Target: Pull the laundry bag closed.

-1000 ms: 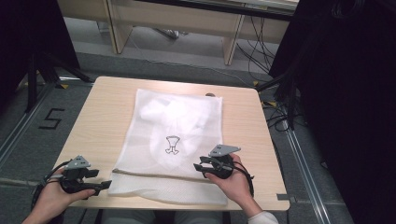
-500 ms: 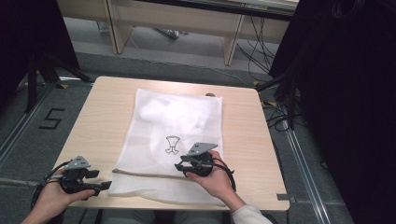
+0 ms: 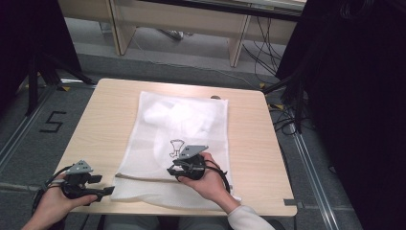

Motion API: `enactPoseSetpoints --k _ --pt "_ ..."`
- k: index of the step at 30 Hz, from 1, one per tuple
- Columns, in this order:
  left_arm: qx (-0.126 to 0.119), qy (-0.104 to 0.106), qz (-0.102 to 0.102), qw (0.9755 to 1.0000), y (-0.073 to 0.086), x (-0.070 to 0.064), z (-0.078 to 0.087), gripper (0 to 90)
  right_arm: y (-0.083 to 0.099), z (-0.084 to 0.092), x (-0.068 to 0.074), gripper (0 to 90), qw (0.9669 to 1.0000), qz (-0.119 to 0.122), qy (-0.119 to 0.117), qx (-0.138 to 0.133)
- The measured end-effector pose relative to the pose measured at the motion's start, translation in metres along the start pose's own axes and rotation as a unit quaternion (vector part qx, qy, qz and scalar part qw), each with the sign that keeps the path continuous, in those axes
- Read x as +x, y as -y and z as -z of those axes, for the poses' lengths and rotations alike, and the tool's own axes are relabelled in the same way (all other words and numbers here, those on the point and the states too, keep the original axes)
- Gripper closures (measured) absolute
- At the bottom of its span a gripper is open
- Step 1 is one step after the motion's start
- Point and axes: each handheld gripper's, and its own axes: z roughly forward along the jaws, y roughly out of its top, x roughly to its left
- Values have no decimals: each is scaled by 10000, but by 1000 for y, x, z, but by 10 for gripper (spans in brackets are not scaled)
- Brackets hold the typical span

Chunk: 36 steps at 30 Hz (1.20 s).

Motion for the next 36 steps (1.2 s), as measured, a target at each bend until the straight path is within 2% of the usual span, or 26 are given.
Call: enactPoseSetpoints --k 2,4,13,14,20,24,25,26,28,36 --pt "-30 9 44 10000 0 0 0 288 -4 -1 2 606 9999 22 -44 95" --pt "-23 1 41 10000 0 0 -1 288 -6 -5 3 606 9999 75 -123 59" --pt "-30 -15 60 10000 0 0 -1 288 -18 -17 12 624 9996 226 -179 76" --pt "-24 -13 48 10000 0 0 -1 288 -20 -19 14 629 9996 189 -184 93" --pt "-50 63 84 9999 1 1 0 288 -30 -35 23 668 9986 365 -317 203" --pt "-52 26 84 9999 1 1 0 287 -37 -45 32 680 9980 432 -377 279" --pt "-84 31 103 9999 1 0 0 287 -39 -48 33 680 9975 519 -402 271" --pt "-147 21 116 9998 2 1 -1 287 -40 -50 34 680 9976 505 -381 290" --pt "-57 13 118 9999 1 2 0 287 -43 -53 37 679 9973 537 -388 303" --pt "-76 -1 133 9999 1 2 0 284 -50 -63 43 685 9970 562 -437 311"
